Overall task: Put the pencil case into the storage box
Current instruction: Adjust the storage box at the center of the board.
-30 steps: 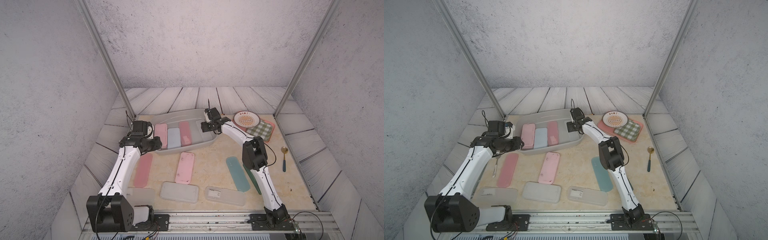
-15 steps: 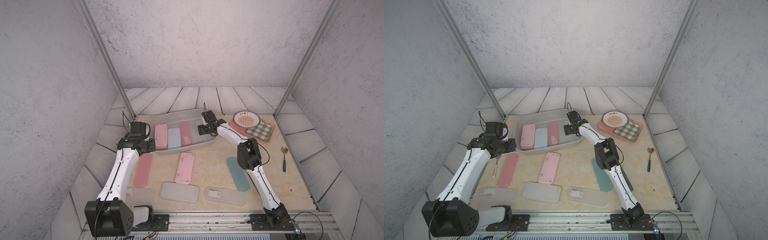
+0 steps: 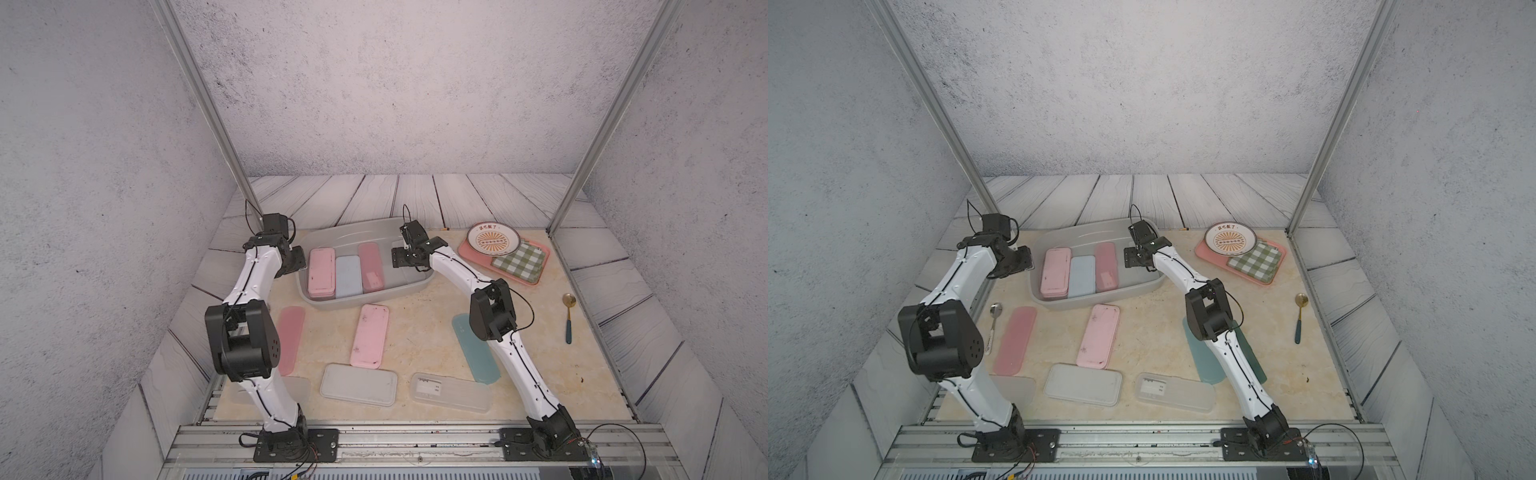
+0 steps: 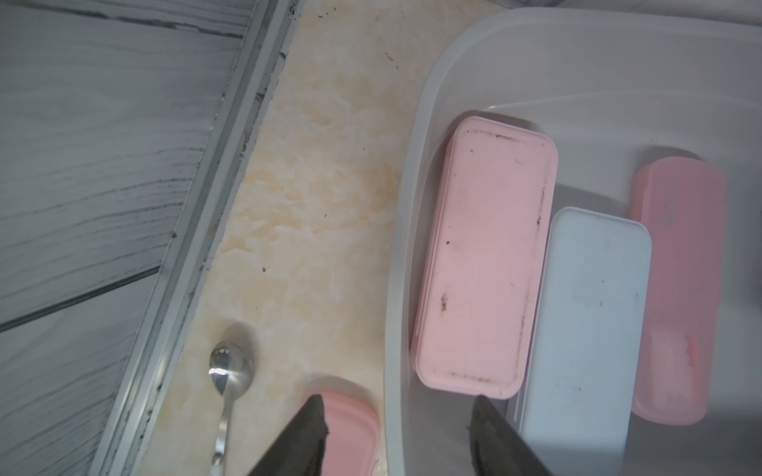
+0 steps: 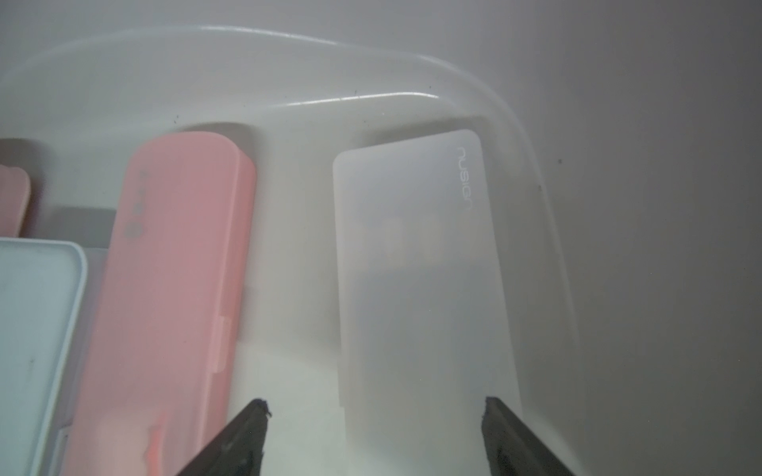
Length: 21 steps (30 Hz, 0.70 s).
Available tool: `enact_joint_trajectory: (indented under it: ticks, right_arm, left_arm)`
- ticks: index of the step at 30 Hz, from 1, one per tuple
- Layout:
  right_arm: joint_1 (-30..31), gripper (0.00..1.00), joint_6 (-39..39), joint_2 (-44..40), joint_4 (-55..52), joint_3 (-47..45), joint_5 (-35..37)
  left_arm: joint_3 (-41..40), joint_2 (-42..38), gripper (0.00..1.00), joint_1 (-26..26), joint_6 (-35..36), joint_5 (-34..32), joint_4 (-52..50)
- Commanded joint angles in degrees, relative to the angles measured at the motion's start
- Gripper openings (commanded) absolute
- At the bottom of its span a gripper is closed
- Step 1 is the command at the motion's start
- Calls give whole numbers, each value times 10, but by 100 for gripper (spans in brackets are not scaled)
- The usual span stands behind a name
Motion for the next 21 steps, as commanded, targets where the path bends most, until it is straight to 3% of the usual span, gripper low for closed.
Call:
enact_joint_trajectory:
  ticks: [1,7,13,16,21]
  right_arm:
    - [6,81,22,-6,-38,-50,-56]
    - [5,81,-15,-82,-33,-119,-31]
    - [4,81,-42,-171,-22,-169,-41]
    - [2,81,-40,-239,-32,-190,-50]
    - [-5,81,-29,-453,76,-394,-53]
  left_arm:
    - [44,53,54,11,-19,33,22]
    - [87,129,46,16,-10,90,23]
    - [55,128,21,16,3,127,52]
    - [46,125,19,15,13,115,56]
    - [11,110,2,8,42,135,78]
